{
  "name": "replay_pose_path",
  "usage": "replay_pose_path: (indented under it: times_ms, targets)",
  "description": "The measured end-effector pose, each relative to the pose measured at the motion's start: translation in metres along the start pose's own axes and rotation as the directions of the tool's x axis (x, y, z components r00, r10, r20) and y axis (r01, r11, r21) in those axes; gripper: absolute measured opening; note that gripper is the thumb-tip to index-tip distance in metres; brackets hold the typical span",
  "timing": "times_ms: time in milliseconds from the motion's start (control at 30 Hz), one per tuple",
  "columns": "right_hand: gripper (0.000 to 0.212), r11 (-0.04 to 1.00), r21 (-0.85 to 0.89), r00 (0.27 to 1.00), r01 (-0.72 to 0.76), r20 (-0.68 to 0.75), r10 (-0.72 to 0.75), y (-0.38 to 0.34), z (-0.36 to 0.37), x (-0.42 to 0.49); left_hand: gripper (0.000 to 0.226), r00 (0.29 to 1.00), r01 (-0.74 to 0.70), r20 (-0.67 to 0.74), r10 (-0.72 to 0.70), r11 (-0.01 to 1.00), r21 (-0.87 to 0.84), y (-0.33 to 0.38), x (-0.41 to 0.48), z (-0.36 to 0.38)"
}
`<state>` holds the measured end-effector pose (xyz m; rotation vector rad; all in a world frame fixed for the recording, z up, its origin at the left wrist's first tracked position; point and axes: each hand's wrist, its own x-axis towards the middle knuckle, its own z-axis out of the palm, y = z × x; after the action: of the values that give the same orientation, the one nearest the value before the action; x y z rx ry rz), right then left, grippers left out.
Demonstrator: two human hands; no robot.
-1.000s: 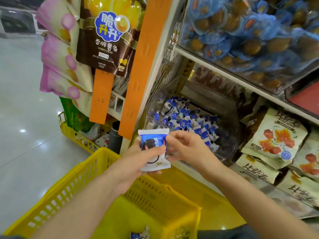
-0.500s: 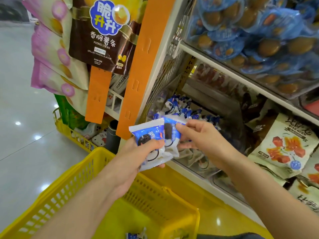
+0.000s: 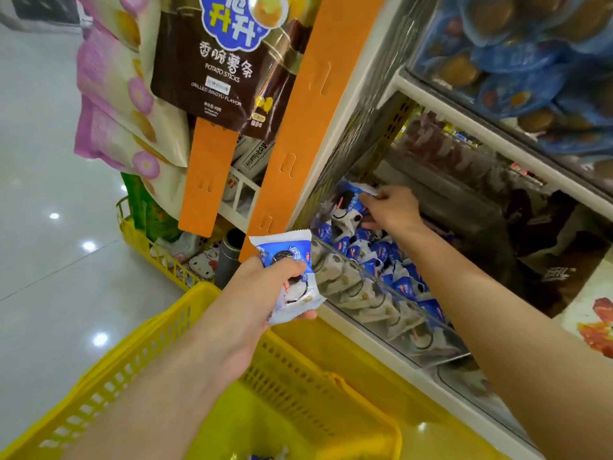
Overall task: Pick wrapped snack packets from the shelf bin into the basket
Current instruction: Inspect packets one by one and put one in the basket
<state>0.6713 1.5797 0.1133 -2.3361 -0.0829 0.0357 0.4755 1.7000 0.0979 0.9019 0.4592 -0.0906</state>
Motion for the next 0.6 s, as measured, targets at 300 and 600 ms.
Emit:
replay_pose_path:
  times_ms: [300,600]
  targets:
    - [0.018,0.98,-0.199,0.983,-0.032,0.174,0.067,0.006,0.008,0.008,0.025,0.998,0.046,-0.029,-0.047,0.999,-0.024,0.003,0.007,-0.003]
    - [0.038,0.957,-0.278,0.992,0.078,0.12,-0.046,0.001,0.005,0.0,0.028,0.998,0.017,-0.068,-0.006,0.985,0.173,-0.011,0.014,-0.002]
